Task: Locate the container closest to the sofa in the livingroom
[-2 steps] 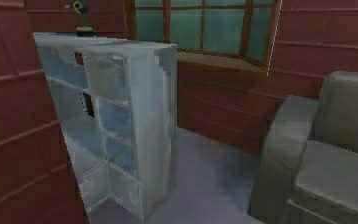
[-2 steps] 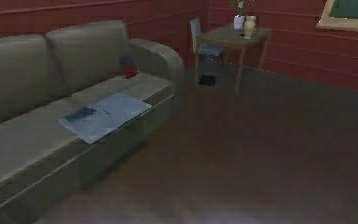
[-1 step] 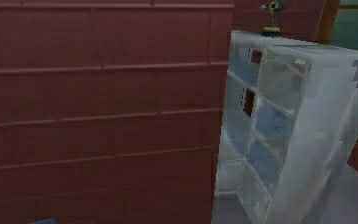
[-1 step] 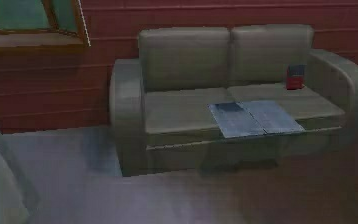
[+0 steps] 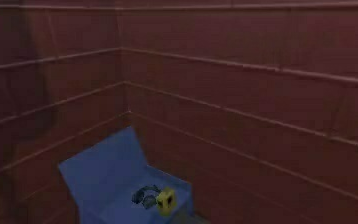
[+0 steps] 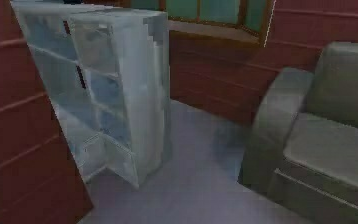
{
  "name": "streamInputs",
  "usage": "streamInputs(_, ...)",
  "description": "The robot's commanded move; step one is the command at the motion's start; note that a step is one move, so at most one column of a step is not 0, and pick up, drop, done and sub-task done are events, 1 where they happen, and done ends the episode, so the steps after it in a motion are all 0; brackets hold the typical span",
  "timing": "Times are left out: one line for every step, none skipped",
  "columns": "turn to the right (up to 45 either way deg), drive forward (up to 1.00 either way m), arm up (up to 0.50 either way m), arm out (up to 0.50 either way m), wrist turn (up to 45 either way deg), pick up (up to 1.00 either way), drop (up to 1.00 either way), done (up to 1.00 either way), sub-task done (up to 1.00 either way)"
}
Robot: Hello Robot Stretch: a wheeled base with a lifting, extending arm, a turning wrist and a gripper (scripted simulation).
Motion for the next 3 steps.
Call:
streamInputs(45.0, 0.00, 0.00, 0.00, 0.0, 0.00, 0.00, 0.00, 0.00)
streamInputs(45.0, 0.00, 0.00, 0.00, 0.0, 0.00, 0.00, 0.00, 0.00)
streamInputs(36.0, 0.00, 0.00, 0.00, 0.0, 0.00, 0.00, 0.00, 0.00)
